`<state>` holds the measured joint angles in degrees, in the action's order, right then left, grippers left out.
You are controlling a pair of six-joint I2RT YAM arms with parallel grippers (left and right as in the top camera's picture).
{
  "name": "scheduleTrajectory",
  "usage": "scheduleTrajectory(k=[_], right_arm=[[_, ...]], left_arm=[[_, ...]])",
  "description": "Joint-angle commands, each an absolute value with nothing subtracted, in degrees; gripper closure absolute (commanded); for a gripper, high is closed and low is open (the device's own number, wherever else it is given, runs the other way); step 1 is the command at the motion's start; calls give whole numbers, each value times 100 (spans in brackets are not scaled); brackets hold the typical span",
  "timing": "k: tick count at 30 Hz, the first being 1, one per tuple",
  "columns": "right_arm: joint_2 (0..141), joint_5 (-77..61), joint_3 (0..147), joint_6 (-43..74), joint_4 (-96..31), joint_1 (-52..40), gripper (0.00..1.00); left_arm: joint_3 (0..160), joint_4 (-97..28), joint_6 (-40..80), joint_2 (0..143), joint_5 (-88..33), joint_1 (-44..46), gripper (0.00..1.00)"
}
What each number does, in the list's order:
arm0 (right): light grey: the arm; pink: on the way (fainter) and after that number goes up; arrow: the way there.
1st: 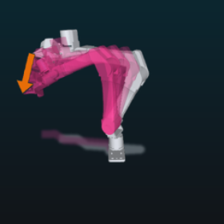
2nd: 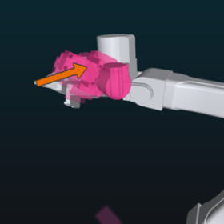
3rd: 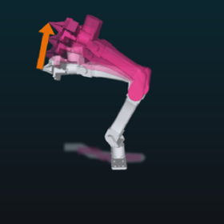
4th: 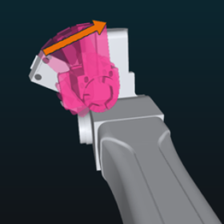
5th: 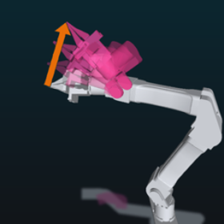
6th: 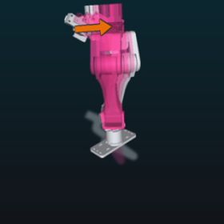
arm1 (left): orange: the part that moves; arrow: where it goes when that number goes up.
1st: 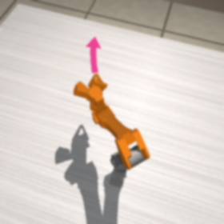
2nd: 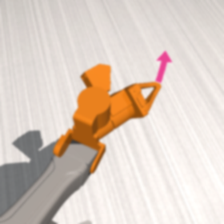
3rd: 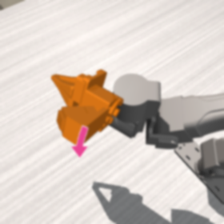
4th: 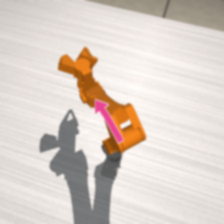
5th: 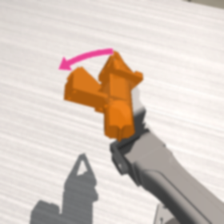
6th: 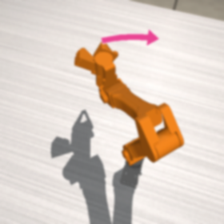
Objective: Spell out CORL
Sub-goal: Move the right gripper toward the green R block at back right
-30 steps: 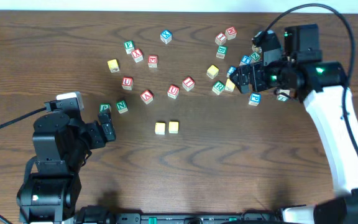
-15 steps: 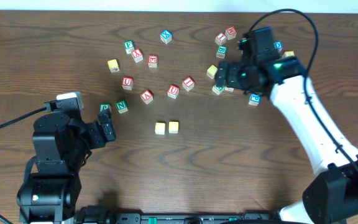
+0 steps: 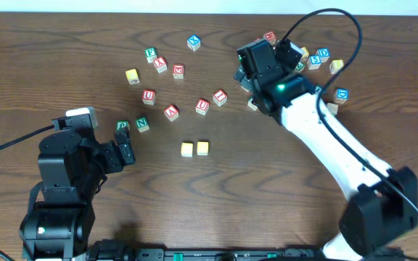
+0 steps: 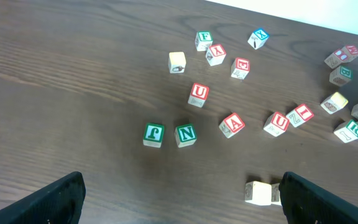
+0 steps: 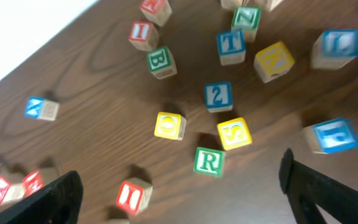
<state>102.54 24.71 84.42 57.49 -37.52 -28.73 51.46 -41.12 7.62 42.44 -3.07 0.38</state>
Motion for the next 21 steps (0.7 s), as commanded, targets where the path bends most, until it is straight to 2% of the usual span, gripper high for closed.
scheduleTrajectory(k=[1, 9, 21], right_arm=[[10851, 2307, 8508, 6088, -3433, -2768, 7], [11496, 2060, 8650, 6235, -3131, -2735, 10], [11896, 1494, 9332, 6578, -4139, -2416, 10]], left_arm=[[5284, -4115, 711, 4224, -255, 5, 2], [5284, -4115, 711, 4224, -255, 5, 2], [5284, -4115, 711, 4224, -255, 5, 2]])
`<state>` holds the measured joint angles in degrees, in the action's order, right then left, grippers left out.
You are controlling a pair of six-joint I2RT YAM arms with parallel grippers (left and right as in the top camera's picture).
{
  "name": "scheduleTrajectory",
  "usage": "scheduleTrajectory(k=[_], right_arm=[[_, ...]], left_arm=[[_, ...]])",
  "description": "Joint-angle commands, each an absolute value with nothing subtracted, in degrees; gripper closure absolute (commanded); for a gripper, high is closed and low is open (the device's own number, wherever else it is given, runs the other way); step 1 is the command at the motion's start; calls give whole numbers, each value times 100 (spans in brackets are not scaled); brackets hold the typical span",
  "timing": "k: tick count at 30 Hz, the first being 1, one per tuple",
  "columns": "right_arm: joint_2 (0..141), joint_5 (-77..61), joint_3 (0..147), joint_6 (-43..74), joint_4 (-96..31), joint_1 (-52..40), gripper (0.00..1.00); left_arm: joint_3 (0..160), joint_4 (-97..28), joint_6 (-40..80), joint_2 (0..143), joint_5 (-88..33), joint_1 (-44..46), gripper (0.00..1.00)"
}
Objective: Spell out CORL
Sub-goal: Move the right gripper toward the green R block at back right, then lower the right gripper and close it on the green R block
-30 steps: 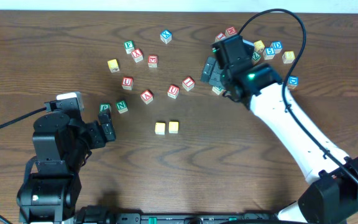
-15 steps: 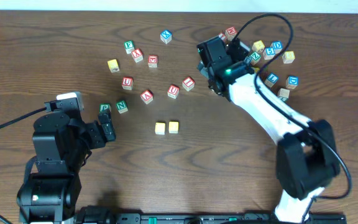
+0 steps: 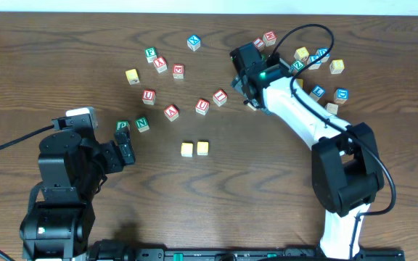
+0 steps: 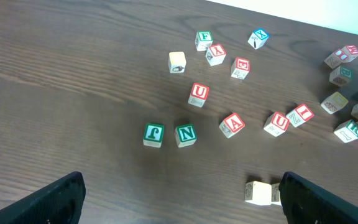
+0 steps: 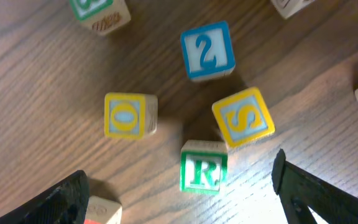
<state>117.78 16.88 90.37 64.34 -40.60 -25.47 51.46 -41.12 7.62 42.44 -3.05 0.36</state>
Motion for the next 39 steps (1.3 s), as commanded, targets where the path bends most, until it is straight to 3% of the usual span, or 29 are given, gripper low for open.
scheduleTrajectory(k=[1, 14, 24, 39], right_arm=[[11926, 1431, 9400, 6578, -4165, -2390, 9], [12617, 943, 10136, 6578, -4740, -2377, 5], [12623, 1063, 10136, 6775, -5127, -2366, 9], [12630, 1111, 10136, 7199, -5236, -2355, 27]], left_arm=[[5284, -4115, 711, 4224, -255, 5, 2], [5284, -4115, 711, 4224, -255, 5, 2], [5284, -4115, 711, 4224, -255, 5, 2], [5284, -4115, 711, 4224, -255, 5, 2]])
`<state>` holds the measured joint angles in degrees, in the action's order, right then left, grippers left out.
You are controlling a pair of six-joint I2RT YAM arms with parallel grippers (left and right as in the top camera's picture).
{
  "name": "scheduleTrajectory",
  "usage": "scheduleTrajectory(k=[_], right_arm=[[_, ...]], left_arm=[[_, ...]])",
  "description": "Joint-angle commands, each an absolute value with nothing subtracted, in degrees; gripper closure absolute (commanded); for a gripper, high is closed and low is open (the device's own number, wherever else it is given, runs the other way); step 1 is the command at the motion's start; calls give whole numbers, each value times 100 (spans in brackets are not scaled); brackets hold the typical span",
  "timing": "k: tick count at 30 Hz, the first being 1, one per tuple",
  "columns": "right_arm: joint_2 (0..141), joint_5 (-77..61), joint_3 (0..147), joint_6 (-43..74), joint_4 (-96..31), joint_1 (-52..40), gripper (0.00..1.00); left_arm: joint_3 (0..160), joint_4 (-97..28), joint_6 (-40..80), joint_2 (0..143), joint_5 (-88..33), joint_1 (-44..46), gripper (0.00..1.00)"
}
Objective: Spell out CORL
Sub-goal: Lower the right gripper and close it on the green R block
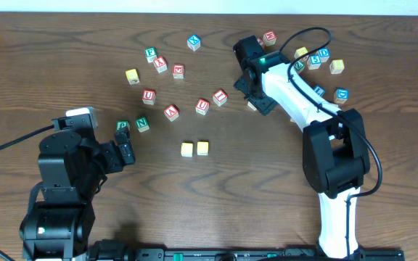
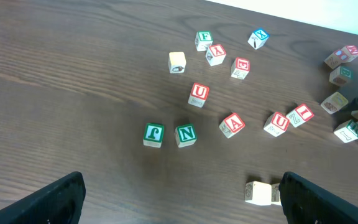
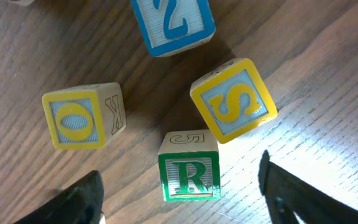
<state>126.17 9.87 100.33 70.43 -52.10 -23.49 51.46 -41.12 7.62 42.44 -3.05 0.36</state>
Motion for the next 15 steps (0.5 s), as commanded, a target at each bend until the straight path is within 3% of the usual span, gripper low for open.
scheduleTrajectory(k=[1, 11, 15], right_arm=[[12637, 1131, 10136, 7203, -5256, -2355, 29], [12827, 1203, 10127, 7238, -5323, -2305, 29], [12895, 1203, 10125, 7238, -5321, -2252, 39]], left_arm=[[5284, -4115, 711, 4224, -255, 5, 2], [5284, -4115, 711, 4224, -255, 5, 2], [5284, -4115, 711, 4224, -255, 5, 2]])
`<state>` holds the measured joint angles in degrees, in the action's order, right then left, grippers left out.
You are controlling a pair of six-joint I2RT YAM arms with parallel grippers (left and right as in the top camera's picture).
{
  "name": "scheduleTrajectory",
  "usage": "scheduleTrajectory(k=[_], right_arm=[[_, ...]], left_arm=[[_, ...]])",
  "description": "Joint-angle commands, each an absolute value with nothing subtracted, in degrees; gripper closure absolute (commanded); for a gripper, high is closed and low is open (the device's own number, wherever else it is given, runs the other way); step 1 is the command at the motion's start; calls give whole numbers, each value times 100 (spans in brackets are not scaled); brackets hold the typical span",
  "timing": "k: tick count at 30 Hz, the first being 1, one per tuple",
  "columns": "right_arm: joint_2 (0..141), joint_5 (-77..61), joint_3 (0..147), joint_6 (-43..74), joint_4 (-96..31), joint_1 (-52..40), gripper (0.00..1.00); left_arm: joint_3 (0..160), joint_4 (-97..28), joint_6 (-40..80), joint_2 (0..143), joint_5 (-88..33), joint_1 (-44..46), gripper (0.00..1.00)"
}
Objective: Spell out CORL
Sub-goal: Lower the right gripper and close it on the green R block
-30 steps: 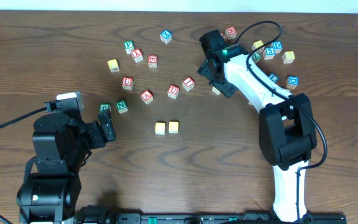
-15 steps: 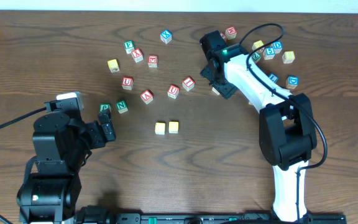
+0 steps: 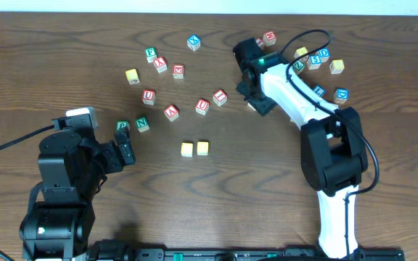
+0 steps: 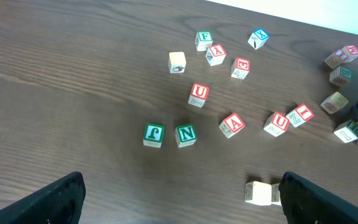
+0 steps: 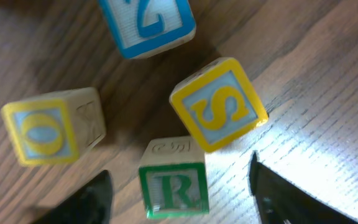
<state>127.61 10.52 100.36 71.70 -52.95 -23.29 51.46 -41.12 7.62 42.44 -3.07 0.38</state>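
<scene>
A green R block (image 5: 173,188) stands on the wood table between the fingers of my open right gripper (image 5: 179,202), which hangs low over it. Touching the R at its upper right is a yellow S block (image 5: 218,106). A yellow O block (image 5: 42,129) lies to the left and a blue 2 block (image 5: 146,23) beyond. In the overhead view the right gripper (image 3: 257,93) is at the back right and hides the R. Two yellowish blocks (image 3: 194,148) sit side by side mid-table. My left gripper (image 4: 182,208) is open and empty.
Loose letter blocks are scattered across the back: green N (image 4: 186,134), red A (image 4: 232,124), red U (image 4: 199,93) and others. More blocks cluster at the back right (image 3: 324,61) past the right arm (image 3: 296,101). The left arm's base (image 3: 60,181) stands front left.
My right gripper has come down closer to the table; the R, S and O blocks fill more of its view and the R sits deeper between the fingers. The left arm has not moved.
My right gripper was open high above the back-right cluster of blocks. Then it was lower, over the O, S, R and 2 blocks. Then the R lay between its fingers, and now it is closer still. The left gripper stayed open and still throughout.
</scene>
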Motion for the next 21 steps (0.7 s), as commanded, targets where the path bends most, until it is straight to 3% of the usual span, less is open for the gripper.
scheduleTrajectory(k=[1, 7, 12, 21], right_arm=[[12895, 1201, 10125, 7238, -5319, -2246, 39], [12903, 1208, 10125, 7238, -5312, -2215, 45], [12903, 1208, 10125, 7238, -5317, -2209, 58], [12951, 1205, 10125, 7236, -5363, -2224, 59]], left_arm=[[5284, -4115, 711, 4224, -255, 5, 2], [5284, -4115, 711, 4224, -255, 5, 2], [5284, -4115, 711, 4224, -255, 5, 2], [5284, -4115, 711, 4224, -255, 5, 2]])
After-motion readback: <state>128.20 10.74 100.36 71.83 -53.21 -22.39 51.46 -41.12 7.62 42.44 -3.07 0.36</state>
